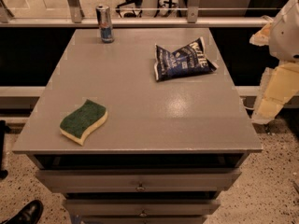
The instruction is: Pick sponge
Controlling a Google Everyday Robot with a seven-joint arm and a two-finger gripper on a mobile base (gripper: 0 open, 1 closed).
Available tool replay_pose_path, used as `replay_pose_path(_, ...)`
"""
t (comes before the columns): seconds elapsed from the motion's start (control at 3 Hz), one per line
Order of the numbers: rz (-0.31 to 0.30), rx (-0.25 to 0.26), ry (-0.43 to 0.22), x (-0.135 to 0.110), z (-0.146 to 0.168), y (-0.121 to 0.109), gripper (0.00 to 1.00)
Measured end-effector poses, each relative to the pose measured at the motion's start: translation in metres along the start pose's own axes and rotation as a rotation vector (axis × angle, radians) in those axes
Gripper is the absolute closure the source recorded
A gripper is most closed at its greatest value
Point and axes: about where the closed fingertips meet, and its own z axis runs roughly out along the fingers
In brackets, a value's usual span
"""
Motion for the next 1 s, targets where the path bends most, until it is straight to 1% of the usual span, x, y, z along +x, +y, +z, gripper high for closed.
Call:
replay_pose_path(0.33, 0.000, 0.000, 0.000, 0.000, 0.000, 0.000, 0.00)
replay_pose_path(0.67, -0.104, -0.022, -0.054, -0.035, 0.024, -0.005, 0.00)
replay_pose_path(1.0, -0.239, -0.052, -0.126, -0.086, 0.058, -0.008, 0.00)
